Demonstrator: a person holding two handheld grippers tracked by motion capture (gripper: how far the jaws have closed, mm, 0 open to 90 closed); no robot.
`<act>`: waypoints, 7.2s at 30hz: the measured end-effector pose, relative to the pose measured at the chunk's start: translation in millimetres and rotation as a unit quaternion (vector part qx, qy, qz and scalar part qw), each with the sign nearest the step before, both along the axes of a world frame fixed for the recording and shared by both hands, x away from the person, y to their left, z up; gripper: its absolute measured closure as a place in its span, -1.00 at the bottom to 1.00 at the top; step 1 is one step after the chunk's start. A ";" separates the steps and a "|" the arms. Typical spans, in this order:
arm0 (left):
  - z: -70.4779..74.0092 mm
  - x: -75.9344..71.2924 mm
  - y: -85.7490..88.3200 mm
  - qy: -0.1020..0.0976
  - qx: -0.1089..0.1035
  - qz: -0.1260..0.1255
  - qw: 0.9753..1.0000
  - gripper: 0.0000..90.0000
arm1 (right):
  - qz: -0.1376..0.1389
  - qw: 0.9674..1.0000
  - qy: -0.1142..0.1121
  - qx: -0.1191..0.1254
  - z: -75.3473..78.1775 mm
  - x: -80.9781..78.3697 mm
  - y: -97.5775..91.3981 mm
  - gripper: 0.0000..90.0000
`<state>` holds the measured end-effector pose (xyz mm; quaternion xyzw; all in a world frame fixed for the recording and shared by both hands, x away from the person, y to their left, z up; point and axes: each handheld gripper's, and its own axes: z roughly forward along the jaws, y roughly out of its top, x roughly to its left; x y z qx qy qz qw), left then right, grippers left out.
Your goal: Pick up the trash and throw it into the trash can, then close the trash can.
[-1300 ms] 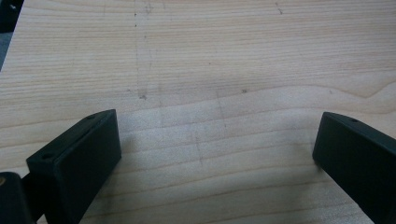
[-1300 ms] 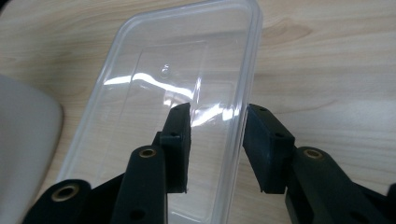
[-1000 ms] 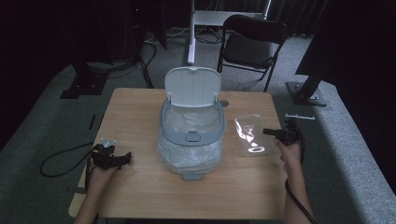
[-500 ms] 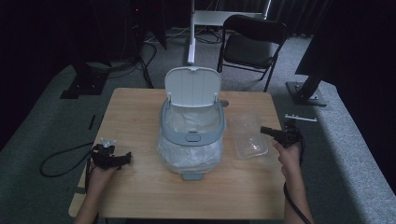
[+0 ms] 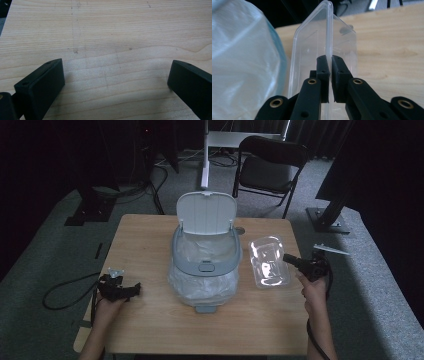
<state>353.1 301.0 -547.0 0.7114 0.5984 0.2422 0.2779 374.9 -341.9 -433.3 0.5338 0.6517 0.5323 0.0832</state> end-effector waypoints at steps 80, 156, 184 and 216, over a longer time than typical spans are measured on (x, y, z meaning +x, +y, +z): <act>-0.2 0.9 -0.2 -0.001 -0.001 -0.003 1.000 -0.96 | 0.128 0.948 -0.260 0.130 170.2 -26.7 102.9 0.90; 0.0 0.3 0.4 0.000 0.001 -0.008 1.000 -0.96 | 0.139 0.972 -0.184 0.038 127.1 19.6 160.5 -0.70; 0.0 -0.4 0.1 0.000 0.000 -0.007 1.000 -0.96 | 0.048 0.991 -0.121 0.029 111.2 59.7 116.7 -0.69; 0.0 -0.2 0.2 0.000 0.000 -0.009 1.000 -0.96 | 0.115 0.988 -0.085 0.067 138.2 100.7 145.6 -0.67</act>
